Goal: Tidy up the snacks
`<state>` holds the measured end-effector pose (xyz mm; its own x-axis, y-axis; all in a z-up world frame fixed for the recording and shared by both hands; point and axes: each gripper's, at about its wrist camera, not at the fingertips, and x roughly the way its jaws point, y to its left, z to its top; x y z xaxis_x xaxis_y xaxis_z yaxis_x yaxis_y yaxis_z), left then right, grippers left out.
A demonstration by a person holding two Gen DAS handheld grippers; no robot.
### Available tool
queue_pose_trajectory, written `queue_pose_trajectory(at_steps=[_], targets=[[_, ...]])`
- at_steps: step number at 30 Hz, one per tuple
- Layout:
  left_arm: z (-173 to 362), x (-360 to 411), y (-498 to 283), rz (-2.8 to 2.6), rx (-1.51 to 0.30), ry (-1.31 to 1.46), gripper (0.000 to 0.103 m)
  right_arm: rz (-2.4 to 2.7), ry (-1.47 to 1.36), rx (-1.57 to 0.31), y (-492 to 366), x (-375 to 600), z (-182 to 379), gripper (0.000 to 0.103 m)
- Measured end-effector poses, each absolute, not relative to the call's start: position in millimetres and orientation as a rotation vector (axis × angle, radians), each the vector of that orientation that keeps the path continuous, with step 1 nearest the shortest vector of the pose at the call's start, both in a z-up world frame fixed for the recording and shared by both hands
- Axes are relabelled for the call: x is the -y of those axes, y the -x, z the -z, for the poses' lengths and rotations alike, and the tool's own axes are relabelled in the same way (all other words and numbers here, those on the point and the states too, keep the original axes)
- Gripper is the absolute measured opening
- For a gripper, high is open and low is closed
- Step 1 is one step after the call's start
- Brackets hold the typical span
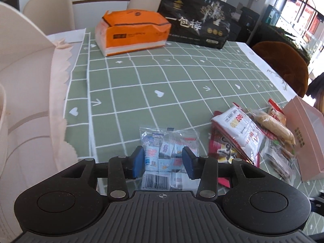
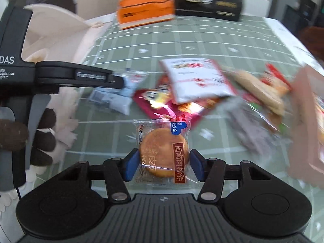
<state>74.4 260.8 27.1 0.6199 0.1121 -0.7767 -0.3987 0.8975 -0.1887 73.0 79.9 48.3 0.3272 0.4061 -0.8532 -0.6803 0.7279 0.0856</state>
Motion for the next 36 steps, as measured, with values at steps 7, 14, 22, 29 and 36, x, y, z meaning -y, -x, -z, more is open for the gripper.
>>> queue_pose_trajectory(at_steps=[7,14,22,29,36], targets=[[-26,-236,-85,-0.245,-0.883,0.281,0.052,-0.534,0.257,-1.011,-75,20,-48,0.055],[-22,-207,-53,-0.113,-0.889,0.270,0.053,-0.298,0.188,-1.043,-73,126,-34,0.055],[-27,-200,-57,-0.217,-0.882,0.347,0.052,-0.233,0.114,-1.045,-70,159,-22,0.065],[-22,-175,-94,-0.245,-0.920,0.296,0.074,-0.186,0.068,-1.016,-62,162,-13,0.088],[-16,-150,-89,-0.203,-0.908,0.124,0.067,-0.199,0.080,-1.025,-61,167,-9,0.096]])
